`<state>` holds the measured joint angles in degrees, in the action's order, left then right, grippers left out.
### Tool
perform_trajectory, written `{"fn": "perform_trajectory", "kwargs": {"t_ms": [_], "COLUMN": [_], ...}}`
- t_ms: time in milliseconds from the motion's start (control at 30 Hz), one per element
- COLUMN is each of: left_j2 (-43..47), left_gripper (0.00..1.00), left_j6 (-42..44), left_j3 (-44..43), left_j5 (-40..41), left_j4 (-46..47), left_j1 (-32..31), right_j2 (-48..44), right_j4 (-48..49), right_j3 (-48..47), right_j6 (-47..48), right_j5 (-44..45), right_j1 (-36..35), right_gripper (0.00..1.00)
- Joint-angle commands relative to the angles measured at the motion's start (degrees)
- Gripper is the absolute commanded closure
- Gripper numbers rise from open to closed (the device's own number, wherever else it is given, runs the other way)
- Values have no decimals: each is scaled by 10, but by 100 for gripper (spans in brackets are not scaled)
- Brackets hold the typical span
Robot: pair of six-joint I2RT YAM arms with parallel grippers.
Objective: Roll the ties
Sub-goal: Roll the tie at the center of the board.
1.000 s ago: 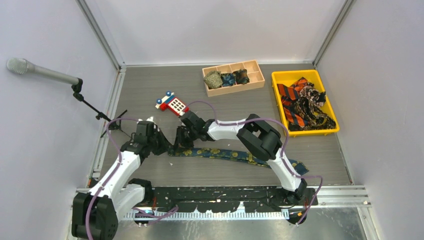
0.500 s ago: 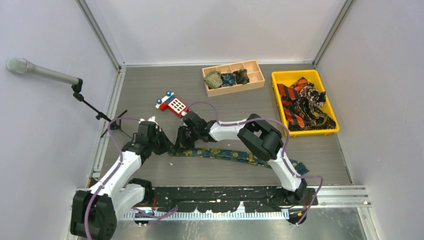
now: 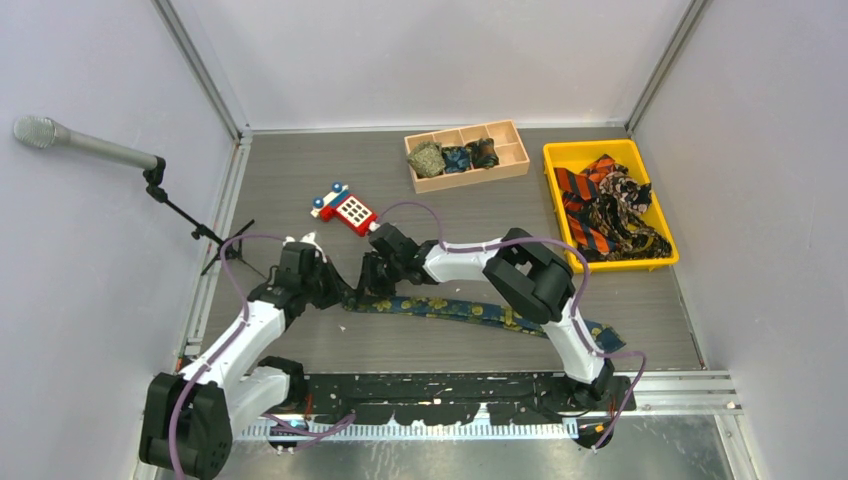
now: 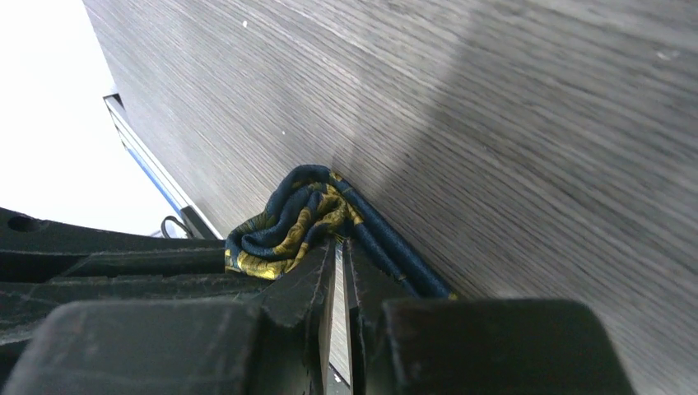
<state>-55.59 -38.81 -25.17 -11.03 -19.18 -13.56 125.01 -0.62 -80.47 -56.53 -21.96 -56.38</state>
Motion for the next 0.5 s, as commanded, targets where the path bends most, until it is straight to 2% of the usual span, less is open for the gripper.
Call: {"fn": "perform_trajectory", "kwargs": {"t_ms": [0, 467], "left_j2": [-14, -21], "left_gripper": [100, 100], "left_j6": [0, 4], "left_j3": [17, 13], "left_j5": [-5, -7], "left_j4": [1, 7], "left_j1": [-9, -21], "right_j2": [-60, -130], "right_j4": [-17, -96], "right_j3": [8, 26], "right_j6": [12, 48], "right_j5": [-1, 51], "right_j1": [-9, -7], "right_gripper": [84, 84]}}
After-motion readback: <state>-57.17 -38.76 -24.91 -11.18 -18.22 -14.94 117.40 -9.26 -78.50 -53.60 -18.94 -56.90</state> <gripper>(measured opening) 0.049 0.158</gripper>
